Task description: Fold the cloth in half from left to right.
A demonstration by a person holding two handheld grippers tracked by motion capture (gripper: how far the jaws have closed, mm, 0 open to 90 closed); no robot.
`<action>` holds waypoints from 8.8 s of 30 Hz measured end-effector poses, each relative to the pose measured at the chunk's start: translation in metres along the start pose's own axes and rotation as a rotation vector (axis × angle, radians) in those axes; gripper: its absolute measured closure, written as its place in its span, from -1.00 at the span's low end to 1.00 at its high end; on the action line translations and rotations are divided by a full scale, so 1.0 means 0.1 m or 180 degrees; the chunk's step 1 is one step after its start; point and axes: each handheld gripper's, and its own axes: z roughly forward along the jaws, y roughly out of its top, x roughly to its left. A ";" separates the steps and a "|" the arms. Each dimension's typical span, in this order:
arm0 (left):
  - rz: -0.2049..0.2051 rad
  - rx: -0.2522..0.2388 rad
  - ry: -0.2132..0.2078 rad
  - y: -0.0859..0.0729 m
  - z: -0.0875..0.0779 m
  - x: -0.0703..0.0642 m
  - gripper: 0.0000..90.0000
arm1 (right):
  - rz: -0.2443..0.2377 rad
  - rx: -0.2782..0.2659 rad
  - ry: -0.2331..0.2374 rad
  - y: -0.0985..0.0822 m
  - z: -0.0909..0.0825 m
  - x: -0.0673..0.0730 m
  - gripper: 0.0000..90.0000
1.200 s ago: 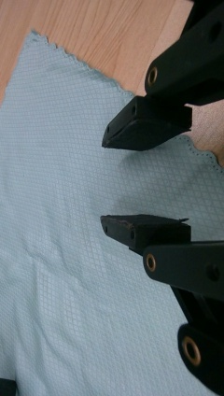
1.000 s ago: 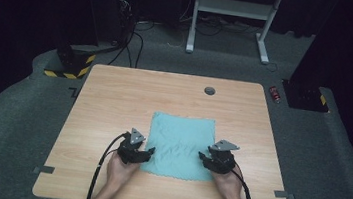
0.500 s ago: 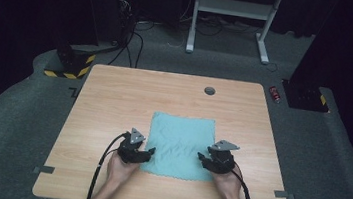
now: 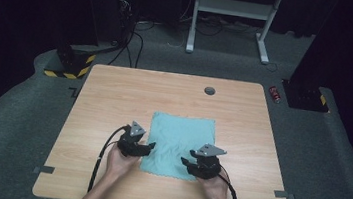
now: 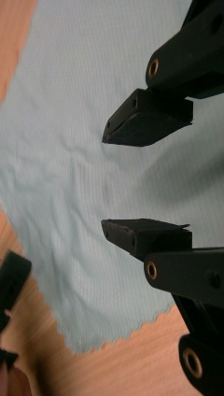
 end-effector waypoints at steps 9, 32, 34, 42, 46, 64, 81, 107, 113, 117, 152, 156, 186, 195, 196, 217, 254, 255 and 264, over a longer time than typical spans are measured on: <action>-0.0183 0.0087 -0.0013 0.25 0.16 0.22 -0.19 | -0.0209 -0.0047 0.0298 0.12 0.16 0.31 0.32; -0.0649 0.0051 0.0006 0.57 0.55 0.58 -0.07 | -0.0523 0.0021 0.0656 0.29 0.50 0.82 0.44; -0.0607 0.0079 0.0052 0.60 0.60 0.56 -0.07 | -0.0554 0.0022 0.0676 0.30 0.52 0.85 0.44; -0.0651 0.0219 0.0116 0.65 0.78 0.60 -0.06 | -0.0663 0.0081 0.0664 0.36 0.66 1.02 0.44; -0.0685 0.0213 0.0154 0.64 0.81 0.62 0.01 | -0.0698 0.0072 0.0647 0.38 0.71 1.06 0.44; -0.0495 0.0300 0.0332 0.73 0.89 0.53 0.59 | -0.0901 0.0220 0.0337 0.37 0.76 1.19 0.85; -0.0563 0.0201 0.0139 0.78 0.73 0.61 0.99 | -0.0943 0.0075 0.0271 0.36 0.67 1.24 1.00; -0.0636 0.0150 0.0106 0.67 0.40 0.94 1.00 | -0.0945 -0.0083 0.0470 0.61 0.62 1.41 1.00; -0.0649 0.0148 0.0138 0.64 0.26 1.02 1.00 | -0.0893 -0.0127 0.0624 0.70 0.63 1.47 1.00; -0.0644 0.0118 0.0171 0.62 0.14 1.08 1.00 | -0.0888 -0.0172 0.0721 0.74 0.63 1.49 1.00; -0.0533 0.0122 0.0014 0.75 0.58 0.66 1.00 | -0.0532 -0.0100 0.0264 0.17 0.25 0.91 1.00; -0.0520 0.0127 -0.0021 0.77 0.63 0.61 1.00 | -0.0515 -0.0071 0.0178 0.09 0.18 0.84 1.00; -0.0447 0.0094 -0.0187 0.98 0.84 0.37 1.00 | -0.0225 -0.0096 -0.0022 -0.14 -0.09 0.49 1.00; -0.0346 0.0082 -0.0228 1.08 0.87 0.27 1.00 | -0.0172 -0.0126 -0.0053 -0.17 -0.15 0.45 1.00; -0.0342 0.0081 -0.0240 1.09 0.88 0.26 1.00 | -0.0166 -0.0129 -0.0060 -0.18 -0.16 0.45 1.00; -0.0146 0.0118 -0.0457 1.24 1.21 -0.10 1.00 | -0.0139 -0.0105 -0.0289 -0.38 -0.38 0.34 1.00; -0.0045 0.0253 -0.0347 1.31 1.52 -0.26 0.61 | -0.0037 0.0120 -0.0336 -0.43 -0.37 0.25 0.69; -0.0046 0.0254 -0.0315 1.31 1.51 -0.25 0.54 | -0.0041 0.0104 -0.0337 -0.43 -0.37 0.25 0.67; -0.0132 0.0101 -0.0126 1.25 1.25 -0.05 0.22 | -0.0011 -0.0013 -0.0378 -0.39 -0.39 0.19 0.51</action>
